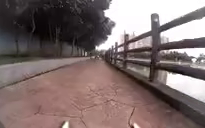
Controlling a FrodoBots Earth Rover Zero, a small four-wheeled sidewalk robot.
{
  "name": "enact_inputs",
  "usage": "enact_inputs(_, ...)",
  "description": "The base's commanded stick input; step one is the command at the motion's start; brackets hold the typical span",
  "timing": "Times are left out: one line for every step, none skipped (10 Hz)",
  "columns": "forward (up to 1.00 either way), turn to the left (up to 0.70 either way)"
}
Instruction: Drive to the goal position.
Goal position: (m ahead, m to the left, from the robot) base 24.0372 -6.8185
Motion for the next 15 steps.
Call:
enact_inputs(0.7,0.18)
enact_inputs(0.7,0.35)
enact_inputs(0.7,0.35)
enact_inputs(0.7,0.16)
enact_inputs(0.7,0.01)
enact_inputs(0.7,0.0)
enact_inputs(0.7,0.0)
enact_inputs(0.7,0.0)
enact_inputs(0.7,0.0)
enact_inputs(0.7,0.0)
enact_inputs(0.7,-0.03)
enact_inputs(0.7,-0.16)
enact_inputs(0.7,-0.31)
enact_inputs(0.7,-0.18)
enact_inputs(0.7,0.0)
